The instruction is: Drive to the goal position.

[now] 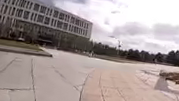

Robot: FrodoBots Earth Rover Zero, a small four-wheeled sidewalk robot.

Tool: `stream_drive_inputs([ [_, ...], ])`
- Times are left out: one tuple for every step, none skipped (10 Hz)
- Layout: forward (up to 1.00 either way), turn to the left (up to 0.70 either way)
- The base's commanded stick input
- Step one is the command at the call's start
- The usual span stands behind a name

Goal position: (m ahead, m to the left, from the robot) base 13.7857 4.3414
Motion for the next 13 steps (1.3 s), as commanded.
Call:
stream_drive_inputs([
  [0.70,0.00],
  [0.70,0.00],
  [0.70,0.00],
  [0.70,0.00],
  [0.70,0.00],
  [0.70,0.00],
  [0.70,0.00],
  [0.70,0.00],
  [0.70,0.00],
  [0.70,0.00],
  [0.70,0.00],
  [0.70,0.00],
  [0.70,0.00],
])
